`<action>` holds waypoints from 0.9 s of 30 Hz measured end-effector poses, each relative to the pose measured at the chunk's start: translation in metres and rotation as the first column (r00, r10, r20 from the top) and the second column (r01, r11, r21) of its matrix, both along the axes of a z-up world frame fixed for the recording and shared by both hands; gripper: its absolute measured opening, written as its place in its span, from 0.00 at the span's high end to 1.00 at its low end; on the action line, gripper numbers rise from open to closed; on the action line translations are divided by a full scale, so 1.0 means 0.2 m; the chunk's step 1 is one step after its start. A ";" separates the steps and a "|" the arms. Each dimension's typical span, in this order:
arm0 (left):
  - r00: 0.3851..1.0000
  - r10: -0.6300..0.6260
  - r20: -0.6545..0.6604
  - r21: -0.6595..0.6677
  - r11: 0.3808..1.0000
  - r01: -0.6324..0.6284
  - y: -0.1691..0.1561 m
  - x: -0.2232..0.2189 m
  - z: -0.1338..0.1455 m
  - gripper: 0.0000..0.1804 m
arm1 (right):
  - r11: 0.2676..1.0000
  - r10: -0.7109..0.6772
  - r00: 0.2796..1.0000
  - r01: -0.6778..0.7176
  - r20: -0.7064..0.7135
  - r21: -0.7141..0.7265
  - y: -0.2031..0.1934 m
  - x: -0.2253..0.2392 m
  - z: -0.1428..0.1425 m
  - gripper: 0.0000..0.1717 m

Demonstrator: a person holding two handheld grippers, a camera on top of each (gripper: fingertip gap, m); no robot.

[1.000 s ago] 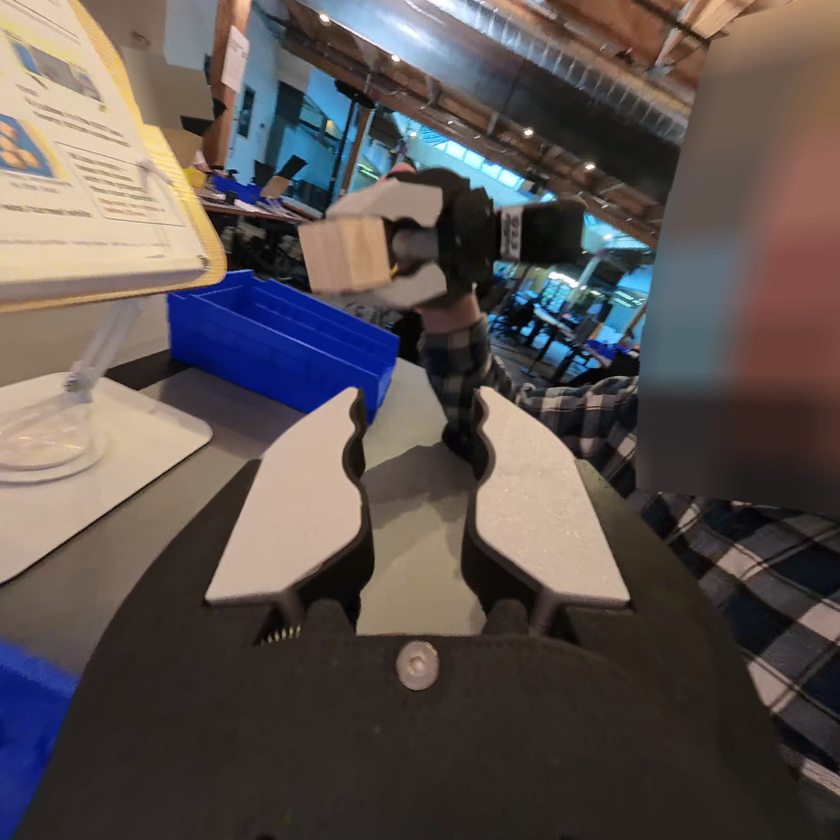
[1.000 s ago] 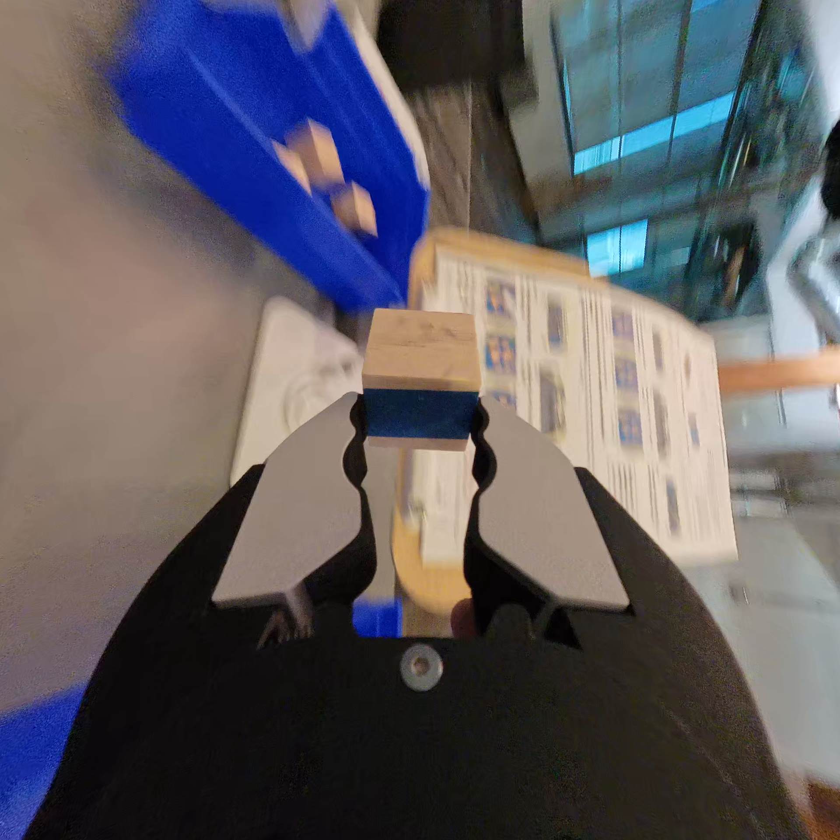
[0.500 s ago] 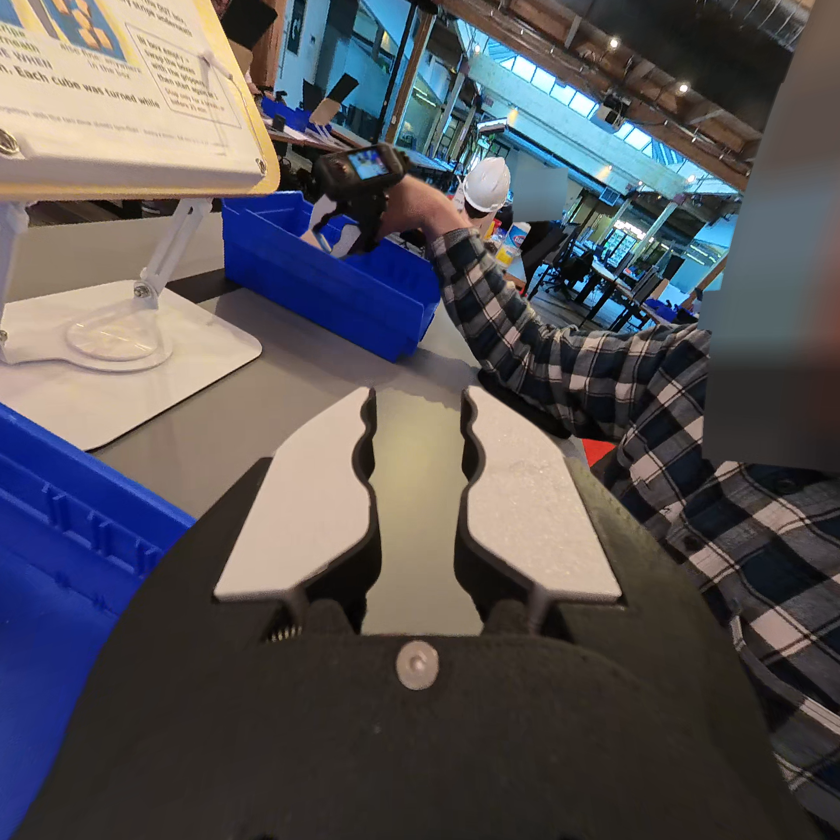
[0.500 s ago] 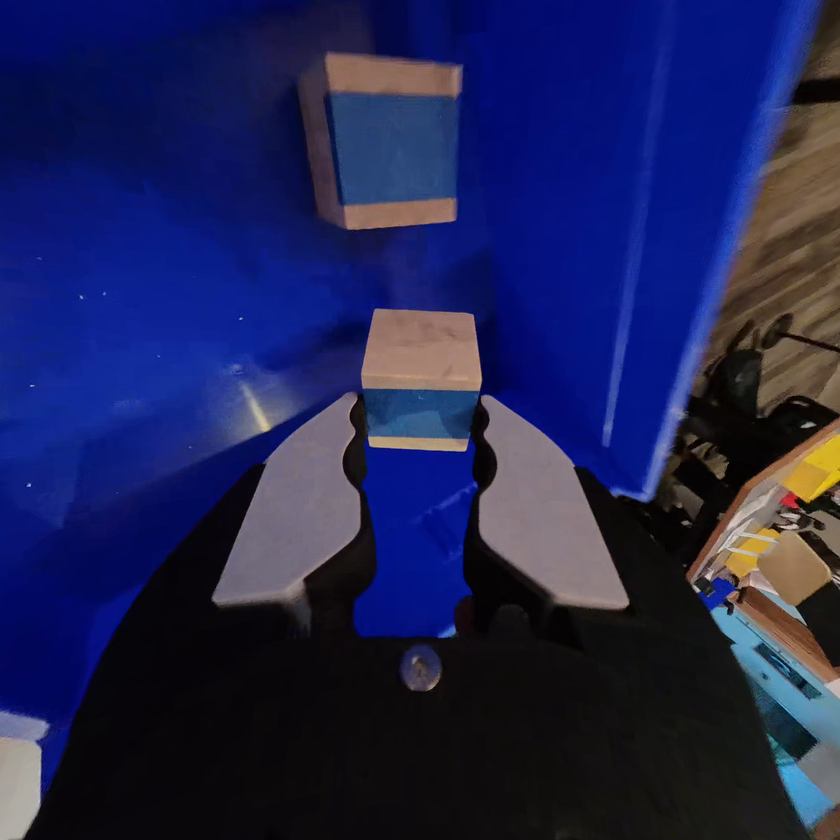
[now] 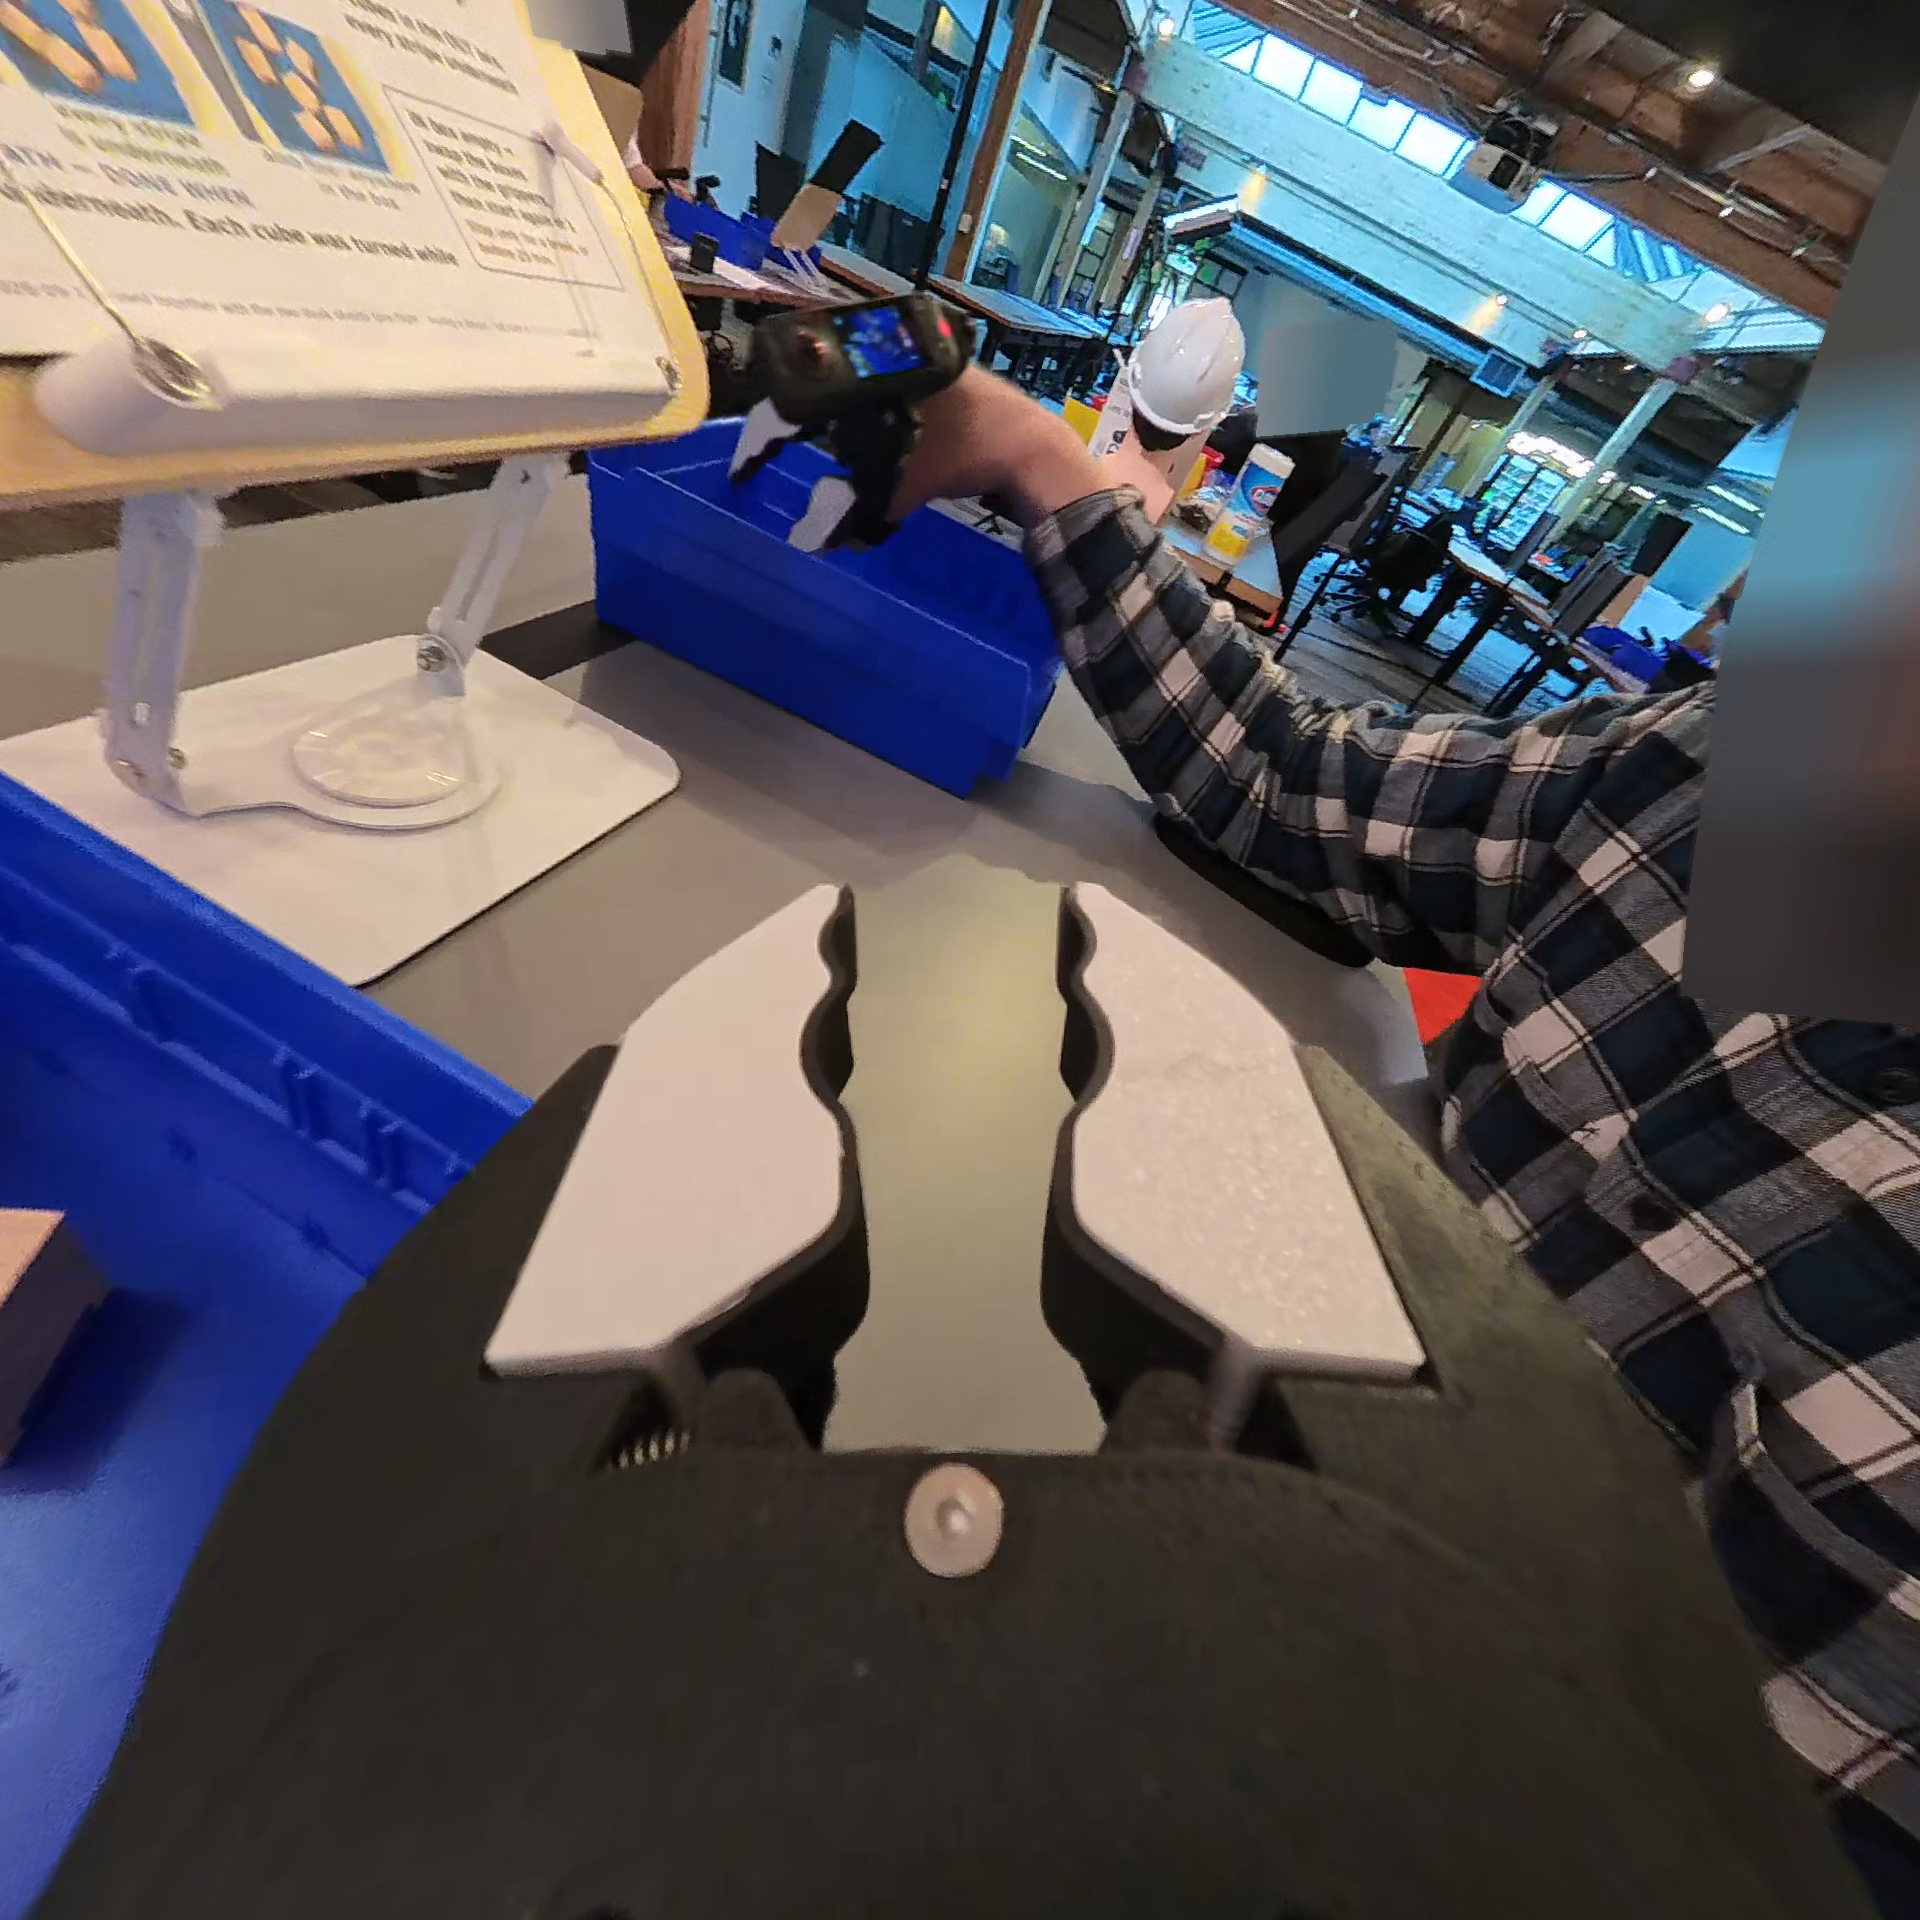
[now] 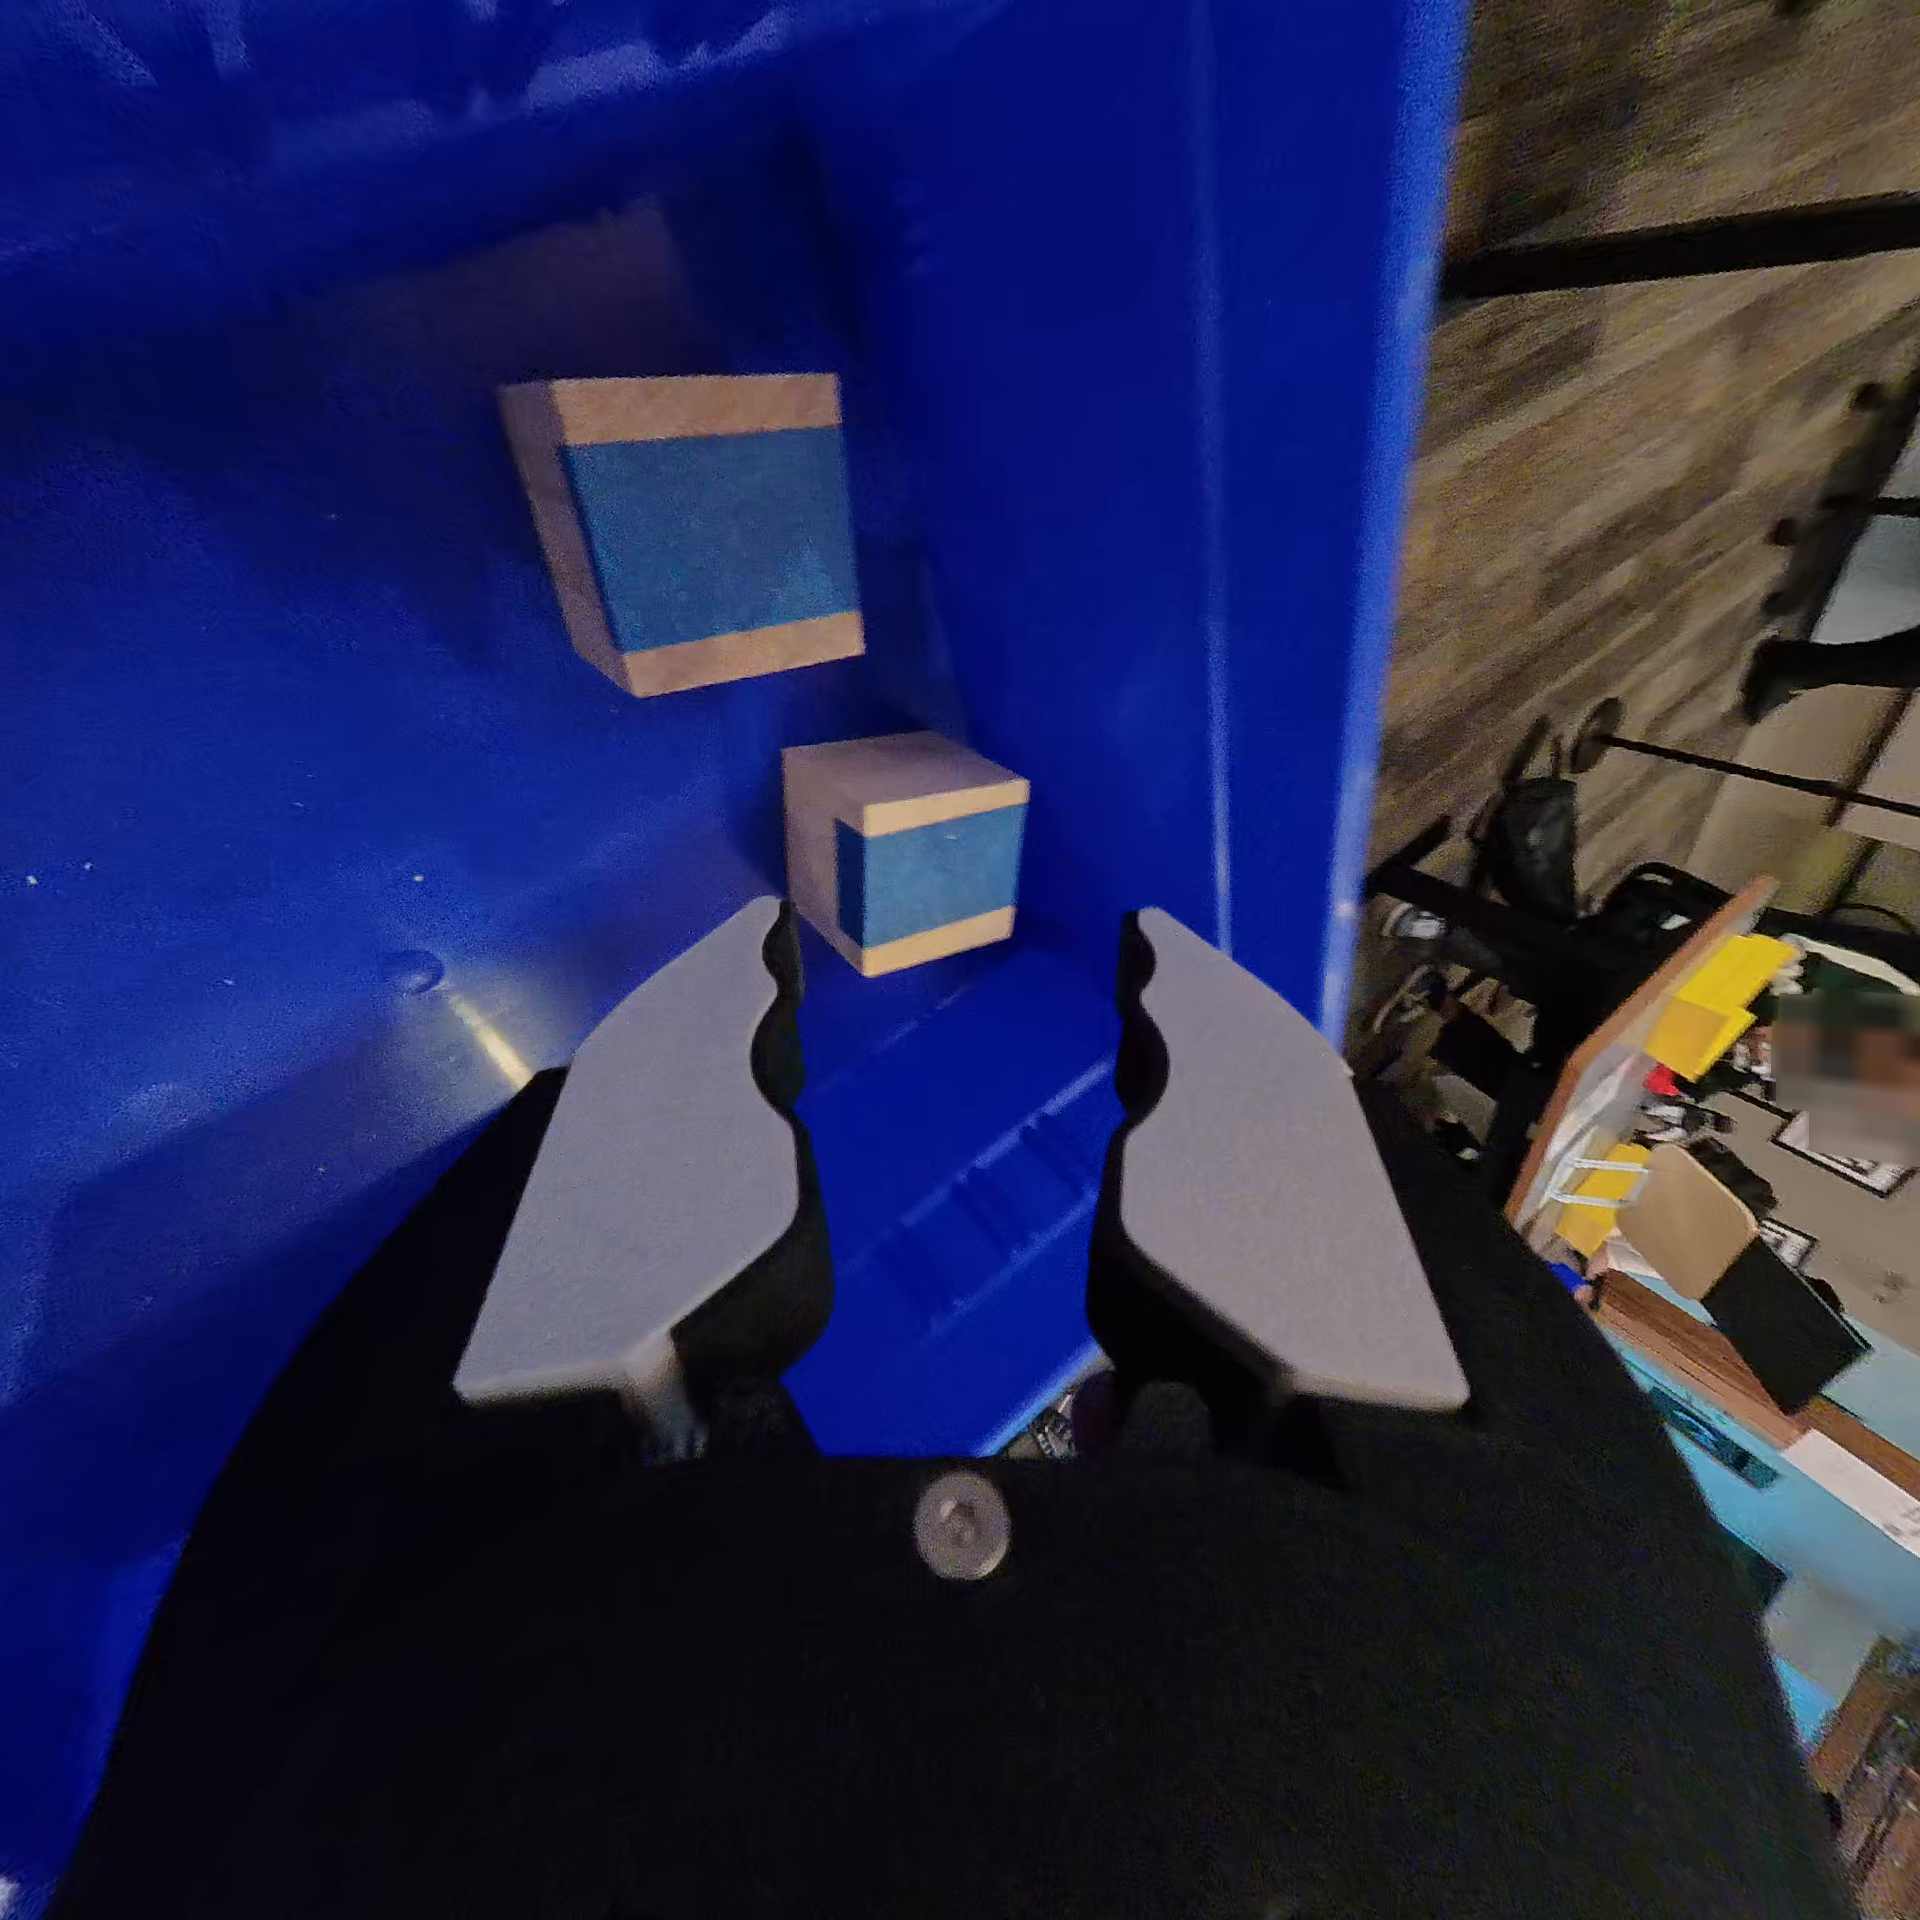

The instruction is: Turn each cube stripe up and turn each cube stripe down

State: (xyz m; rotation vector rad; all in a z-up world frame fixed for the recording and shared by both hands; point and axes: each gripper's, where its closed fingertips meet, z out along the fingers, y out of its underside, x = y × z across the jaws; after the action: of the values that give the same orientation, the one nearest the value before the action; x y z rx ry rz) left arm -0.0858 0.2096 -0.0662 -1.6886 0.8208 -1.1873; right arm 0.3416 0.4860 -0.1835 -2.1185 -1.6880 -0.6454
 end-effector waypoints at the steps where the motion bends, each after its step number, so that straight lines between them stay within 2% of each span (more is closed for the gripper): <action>1: 1.000 0.024 -0.012 0.007 1.000 -0.023 0.02 -0.02 0.01 0.80 | 1.000 0.003 1.000 -0.003 -0.008 0.030 0.01 0.00 0.04 0.65; 6: 0.965 0.215 -0.151 0.068 0.976 -0.207 0.19 -0.20 0.01 0.78 | 0.986 0.042 0.996 -0.028 -0.080 0.162 0.00 -0.05 0.26 0.72; 8: 0.907 0.326 -0.266 0.092 0.946 -0.312 0.31 -0.31 -0.03 0.75 | 0.981 0.059 0.994 -0.040 -0.093 0.190 -0.01 -0.08 0.31 0.73; 10: 0.850 0.379 -0.367 0.096 0.924 -0.371 0.41 -0.40 -0.10 0.74 | 0.976 0.082 0.993 -0.062 -0.087 0.206 -0.02 -0.10 0.33 0.74; 13: 0.826 0.305 -0.473 0.001 0.938 -0.346 0.48 -0.41 -0.22 0.72 | 0.974 0.117 0.989 -0.098 -0.086 0.206 -0.03 -0.15 0.33 0.75; 15: 0.728 0.303 -0.615 0.033 0.932 -0.361 0.55 -0.46 -0.33 0.69 | 0.973 0.132 0.988 -0.114 -0.076 0.201 -0.04 -0.17 0.31 0.75; 17: 0.632 0.267 -0.727 0.070 0.945 -0.319 0.58 -0.48 -0.42 0.67 | 0.972 0.141 0.987 -0.124 -0.073 0.200 -0.04 -0.18 0.31 0.75; 18: 0.564 0.245 -0.789 0.085 0.952 -0.294 0.60 -0.51 -0.48 0.66 | 0.971 0.145 0.987 -0.128 -0.074 0.200 -0.04 -0.19 0.31 0.76; 19: 0.499 0.227 -0.836 0.106 0.960 -0.259 0.62 -0.52 -0.52 0.65 | 0.970 0.151 0.986 -0.133 -0.075 0.202 -0.04 -0.20 0.31 0.76; 22: 0.362 0.185 -0.914 0.126 0.976 -0.180 0.68 -0.55 -0.64 0.61 | 0.967 0.165 0.984 -0.148 -0.070 0.207 -0.05 -0.23 0.32 0.76; 25: 0.338 0.135 -0.931 0.086 0.984 -0.154 0.72 -0.53 -0.72 0.61 | 0.962 0.181 0.981 -0.163 -0.065 0.217 -0.06 -0.26 0.33 0.77; 27: 0.293 0.113 -0.949 0.071 0.986 -0.151 0.75 -0.54 -0.77 0.66 | 0.960 0.190 0.980 -0.172 -0.061 0.223 -0.06 -0.27 0.34 0.77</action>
State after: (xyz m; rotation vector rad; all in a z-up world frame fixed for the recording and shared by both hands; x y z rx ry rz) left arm -0.1938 0.3596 -0.2209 -2.4279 1.3033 0.1329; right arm 0.2869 0.4734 -0.1151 -1.7921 -1.6608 -0.6461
